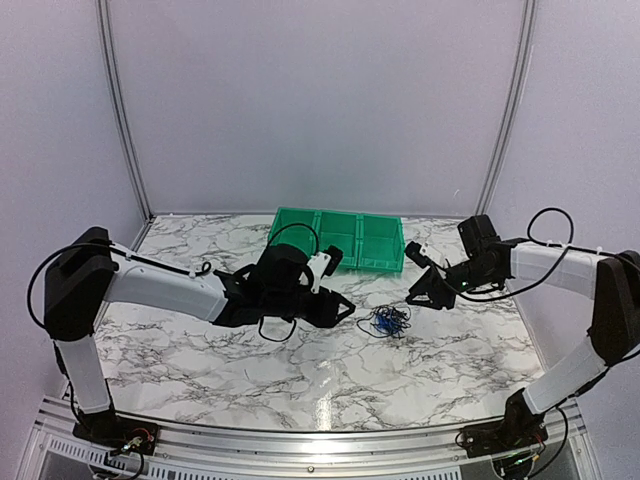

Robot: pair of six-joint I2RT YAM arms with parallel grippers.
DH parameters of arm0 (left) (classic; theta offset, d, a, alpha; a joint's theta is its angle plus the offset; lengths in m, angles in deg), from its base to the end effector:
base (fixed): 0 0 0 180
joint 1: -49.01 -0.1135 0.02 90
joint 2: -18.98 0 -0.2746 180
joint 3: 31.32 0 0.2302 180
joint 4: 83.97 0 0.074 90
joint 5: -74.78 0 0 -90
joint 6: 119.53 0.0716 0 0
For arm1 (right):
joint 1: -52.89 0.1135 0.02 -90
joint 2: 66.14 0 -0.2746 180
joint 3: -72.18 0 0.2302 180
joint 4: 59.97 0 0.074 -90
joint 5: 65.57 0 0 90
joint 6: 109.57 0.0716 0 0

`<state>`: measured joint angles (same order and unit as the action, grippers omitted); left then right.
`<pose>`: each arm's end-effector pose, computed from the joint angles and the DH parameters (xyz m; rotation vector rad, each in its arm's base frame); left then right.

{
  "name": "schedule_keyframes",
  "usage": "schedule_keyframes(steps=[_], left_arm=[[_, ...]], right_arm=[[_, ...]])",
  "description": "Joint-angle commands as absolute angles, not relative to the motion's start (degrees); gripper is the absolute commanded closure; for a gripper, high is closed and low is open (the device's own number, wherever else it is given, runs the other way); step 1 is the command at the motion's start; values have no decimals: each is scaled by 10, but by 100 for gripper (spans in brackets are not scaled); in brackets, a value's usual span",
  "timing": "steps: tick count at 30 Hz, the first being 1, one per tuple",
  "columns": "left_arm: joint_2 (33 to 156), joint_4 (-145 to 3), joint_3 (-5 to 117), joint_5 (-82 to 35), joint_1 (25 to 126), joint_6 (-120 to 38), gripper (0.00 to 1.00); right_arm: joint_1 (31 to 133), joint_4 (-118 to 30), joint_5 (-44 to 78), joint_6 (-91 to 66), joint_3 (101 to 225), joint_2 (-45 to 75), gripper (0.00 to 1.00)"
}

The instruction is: Untangle the cables

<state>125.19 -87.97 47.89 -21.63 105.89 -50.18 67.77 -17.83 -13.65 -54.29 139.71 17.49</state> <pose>0.2312 -0.3690 0.2160 0.7289 1.9771 -0.9646 0.2586 0.1144 0.2117 -1.2221 2.0824 0.6991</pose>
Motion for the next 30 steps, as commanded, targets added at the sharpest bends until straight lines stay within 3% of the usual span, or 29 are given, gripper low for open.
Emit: schedule_keyframes(steps=[1,15,30], left_arm=[[1292,-878,532,-242,1068,-523,50],[1350,-880,604,-252,1070,-541,44],[1338,-882,591,-261,1070,-546,43]], right_arm=[[683,-179,-167,-572,1387,167,65],[724,-209,-51,-558,1412,248,77],[726,-218,-26,-561,1421,246,77]])
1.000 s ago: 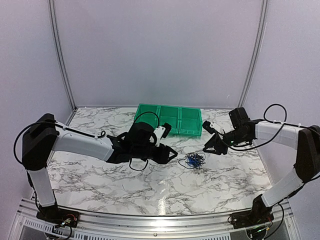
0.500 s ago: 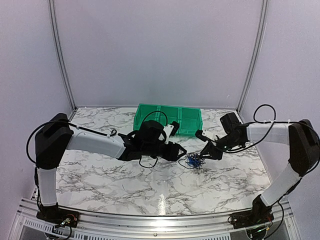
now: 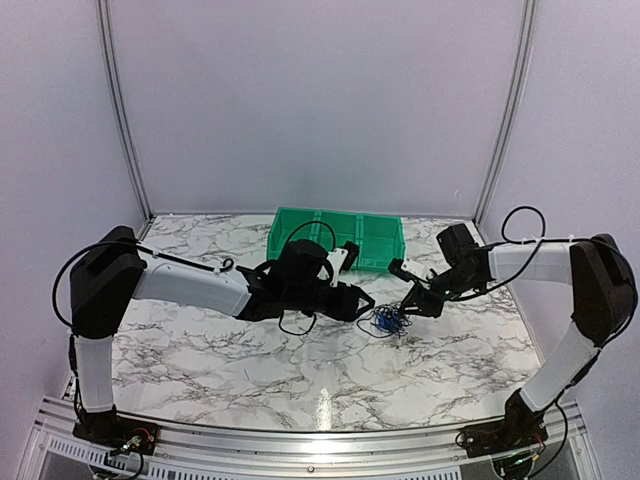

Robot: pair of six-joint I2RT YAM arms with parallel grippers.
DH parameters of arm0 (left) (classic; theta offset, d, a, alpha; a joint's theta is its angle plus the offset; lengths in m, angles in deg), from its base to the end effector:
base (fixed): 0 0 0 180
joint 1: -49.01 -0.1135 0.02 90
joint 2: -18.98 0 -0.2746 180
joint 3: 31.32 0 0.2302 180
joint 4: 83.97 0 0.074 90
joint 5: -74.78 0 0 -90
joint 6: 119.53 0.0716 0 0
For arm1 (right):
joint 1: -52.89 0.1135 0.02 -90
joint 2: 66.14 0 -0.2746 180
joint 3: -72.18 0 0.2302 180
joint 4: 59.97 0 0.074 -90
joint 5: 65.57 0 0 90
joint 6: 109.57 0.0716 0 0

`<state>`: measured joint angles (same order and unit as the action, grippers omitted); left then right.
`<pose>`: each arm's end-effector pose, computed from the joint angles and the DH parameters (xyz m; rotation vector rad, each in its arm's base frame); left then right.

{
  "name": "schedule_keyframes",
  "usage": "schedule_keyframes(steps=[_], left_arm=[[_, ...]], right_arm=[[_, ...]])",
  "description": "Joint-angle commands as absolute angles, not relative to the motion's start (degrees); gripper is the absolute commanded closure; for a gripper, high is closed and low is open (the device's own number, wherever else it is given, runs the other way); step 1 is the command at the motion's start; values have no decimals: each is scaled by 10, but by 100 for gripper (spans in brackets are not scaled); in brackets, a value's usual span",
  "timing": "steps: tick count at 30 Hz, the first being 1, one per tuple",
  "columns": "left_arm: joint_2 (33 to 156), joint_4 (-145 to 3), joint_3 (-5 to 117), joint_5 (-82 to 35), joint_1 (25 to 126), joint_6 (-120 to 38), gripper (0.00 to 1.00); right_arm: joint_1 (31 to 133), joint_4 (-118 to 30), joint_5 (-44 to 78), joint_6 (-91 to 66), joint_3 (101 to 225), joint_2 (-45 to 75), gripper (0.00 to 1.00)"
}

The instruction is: Untangle the cables

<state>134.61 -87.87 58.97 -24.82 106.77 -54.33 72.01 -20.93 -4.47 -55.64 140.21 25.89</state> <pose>0.2467 -0.4136 0.2097 0.7132 1.9857 -1.0802 0.2740 0.1316 0.1725 -1.3219 2.1887 0.5603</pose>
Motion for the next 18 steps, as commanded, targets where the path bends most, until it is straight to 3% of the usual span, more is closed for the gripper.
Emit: schedule_keyframes(steps=[1,5,18], left_arm=[[1336,-882,591,-262,1070,-545,43],[1330,-882,587,-271,1070,-541,42],[1329,-882,590,-285,1070,-549,42]], right_arm=[[725,-222,-16,-562,1420,242,76],[715,-221,-10,-562,1427,242,69],[716,-220,5,-558,1452,287,69]])
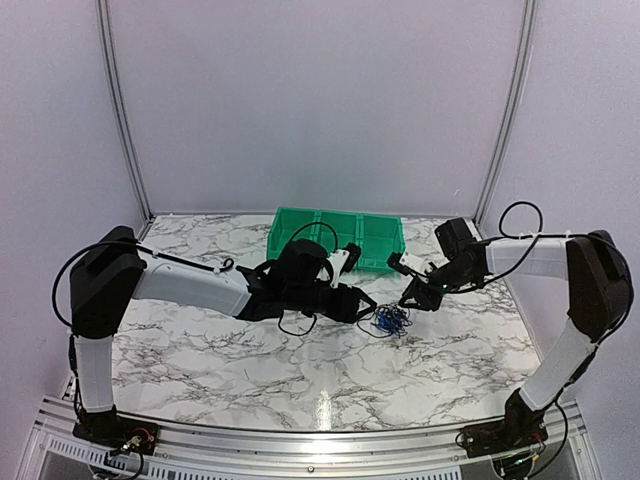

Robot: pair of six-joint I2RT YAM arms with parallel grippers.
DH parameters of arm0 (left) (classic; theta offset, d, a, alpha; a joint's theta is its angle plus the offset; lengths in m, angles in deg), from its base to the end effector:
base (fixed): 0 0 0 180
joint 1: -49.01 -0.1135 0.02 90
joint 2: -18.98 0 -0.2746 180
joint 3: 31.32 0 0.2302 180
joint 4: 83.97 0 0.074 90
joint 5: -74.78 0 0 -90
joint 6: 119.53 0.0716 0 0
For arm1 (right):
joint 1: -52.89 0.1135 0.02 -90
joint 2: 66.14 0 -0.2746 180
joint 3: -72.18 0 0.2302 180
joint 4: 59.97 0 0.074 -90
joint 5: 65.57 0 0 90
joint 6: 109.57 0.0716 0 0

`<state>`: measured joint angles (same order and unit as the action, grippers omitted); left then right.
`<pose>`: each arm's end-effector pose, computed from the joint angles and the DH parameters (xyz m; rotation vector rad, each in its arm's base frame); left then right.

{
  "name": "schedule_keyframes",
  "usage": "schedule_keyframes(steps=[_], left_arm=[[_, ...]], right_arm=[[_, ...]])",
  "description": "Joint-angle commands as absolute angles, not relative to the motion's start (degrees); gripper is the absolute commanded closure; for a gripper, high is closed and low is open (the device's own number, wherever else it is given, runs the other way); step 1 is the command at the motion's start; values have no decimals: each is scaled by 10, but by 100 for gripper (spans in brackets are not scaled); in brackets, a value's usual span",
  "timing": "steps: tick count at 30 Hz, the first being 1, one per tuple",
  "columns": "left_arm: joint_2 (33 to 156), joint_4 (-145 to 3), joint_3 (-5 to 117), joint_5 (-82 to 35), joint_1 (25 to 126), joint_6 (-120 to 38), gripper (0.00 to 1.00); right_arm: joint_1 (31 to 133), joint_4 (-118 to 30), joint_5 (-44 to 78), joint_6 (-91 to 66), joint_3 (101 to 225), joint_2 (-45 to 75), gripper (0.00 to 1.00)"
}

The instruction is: Untangle the cables

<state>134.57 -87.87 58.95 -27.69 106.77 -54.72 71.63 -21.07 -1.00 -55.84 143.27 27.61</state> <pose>0.2433 -0.4148 0.2102 0.7450 1.9879 -1.1294 0.2898 0.1308 0.1769 -1.3065 2.1937 0.4700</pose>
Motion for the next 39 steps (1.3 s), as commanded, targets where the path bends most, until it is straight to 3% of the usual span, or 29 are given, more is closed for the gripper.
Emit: schedule_keyframes(steps=[1,13,15,20,26,29,39], left_arm=[[1328,-883,589,-284,1070,-550,42],[1334,-893,584,-292,1070,-558,42],[1334,-896,581,-292,1070,-559,42],[1334,-904,572,-274,1070,-561,42],[1327,-978,539,-195,1072,-554,38],[1344,-1000,552,-184,1074,-551,37],[1422,-1066,629,-218,1087,-581,36]], right_arm=[[716,-222,9,-558,1450,288,69],[726,-225,6,-562,1447,323,59],[726,-225,0,-560,1447,324,63],[726,-223,-10,-550,1449,309,85],[726,-212,-16,-538,1436,274,91],[726,-202,-24,-532,1430,255,100],[728,-189,-54,-517,1435,216,100]])
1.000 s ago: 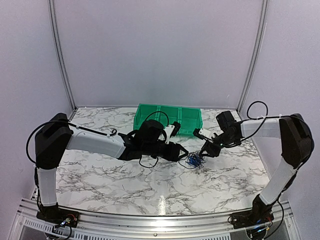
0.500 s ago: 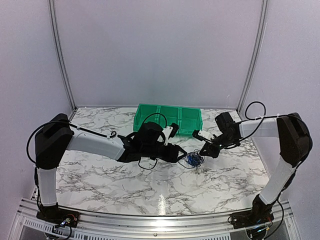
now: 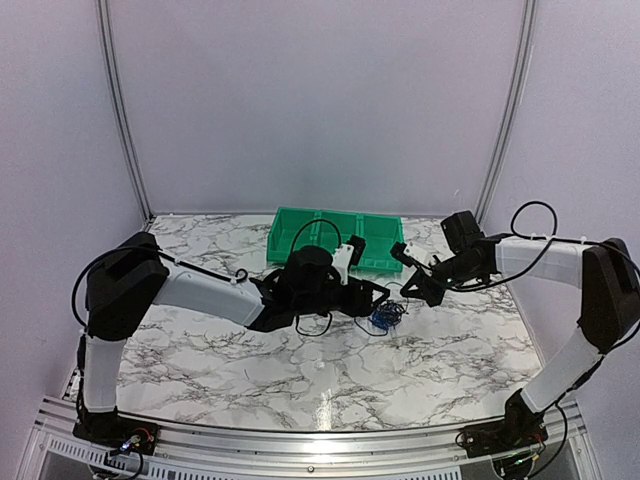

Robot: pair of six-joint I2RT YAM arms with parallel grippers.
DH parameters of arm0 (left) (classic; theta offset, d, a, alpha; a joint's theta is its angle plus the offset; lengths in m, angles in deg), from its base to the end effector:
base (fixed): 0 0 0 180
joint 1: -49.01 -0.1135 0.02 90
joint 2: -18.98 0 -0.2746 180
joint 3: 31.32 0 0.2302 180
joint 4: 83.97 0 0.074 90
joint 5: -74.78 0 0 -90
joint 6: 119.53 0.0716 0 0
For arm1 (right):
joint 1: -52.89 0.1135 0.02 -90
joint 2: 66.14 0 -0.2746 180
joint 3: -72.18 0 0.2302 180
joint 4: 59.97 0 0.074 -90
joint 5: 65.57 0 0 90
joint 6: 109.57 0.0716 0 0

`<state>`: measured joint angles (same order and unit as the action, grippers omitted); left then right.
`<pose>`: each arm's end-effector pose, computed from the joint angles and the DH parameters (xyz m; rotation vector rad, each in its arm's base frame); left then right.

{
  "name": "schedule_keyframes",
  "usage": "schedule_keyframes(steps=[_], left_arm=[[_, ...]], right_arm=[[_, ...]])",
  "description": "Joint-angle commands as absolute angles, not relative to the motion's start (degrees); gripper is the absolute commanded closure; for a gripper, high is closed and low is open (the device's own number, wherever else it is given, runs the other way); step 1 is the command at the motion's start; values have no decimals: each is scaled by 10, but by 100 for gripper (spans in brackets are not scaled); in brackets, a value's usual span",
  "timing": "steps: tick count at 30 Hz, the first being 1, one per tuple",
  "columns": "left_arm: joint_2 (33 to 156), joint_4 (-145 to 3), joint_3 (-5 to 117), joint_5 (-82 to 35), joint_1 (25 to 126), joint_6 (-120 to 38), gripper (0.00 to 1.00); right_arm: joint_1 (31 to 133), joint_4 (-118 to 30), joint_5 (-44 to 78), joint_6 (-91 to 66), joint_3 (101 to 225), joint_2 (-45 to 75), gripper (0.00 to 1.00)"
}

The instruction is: Untangle the cables

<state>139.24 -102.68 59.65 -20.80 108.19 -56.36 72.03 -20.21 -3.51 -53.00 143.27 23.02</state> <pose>0.2512 -0.4346 0.2114 0.6055 1.8105 -1.1485 0.2799 0.1326 0.2005 -1.2580 2.1452 0.5233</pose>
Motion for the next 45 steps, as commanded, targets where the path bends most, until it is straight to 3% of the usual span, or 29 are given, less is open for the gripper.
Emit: schedule_keyframes(steps=[1,4,14,22,23,27,28,38,45], left_arm=[[1428,-1066,634,-215,1087,-584,38],[1441,-1066,643,-192,1087,-592,41],[1486,-1064,683,-196,1085,-607,68],[1490,-1065,678,-191,1082,-613,100],[1487,-1065,673,-189,1082,-614,100],[1473,-1065,650,-185,1081,-617,100],[1470,-1065,644,-184,1081,-618,100],[1444,-1067,587,-156,1081,-662,100],[1421,-1073,554,-156,1081,-694,100]], right_arm=[[728,-188,-57,-517,1436,215,100],[731,-187,-67,-518,1439,216,100],[735,-185,-95,-519,1442,214,100],[734,-184,-111,-522,1440,216,100],[735,-181,-120,-526,1440,216,95],[736,-193,-135,-532,1432,223,60],[737,-195,-133,-530,1435,233,57],[752,-206,-145,-509,1475,338,58],[775,-242,-95,-483,1467,373,74]])
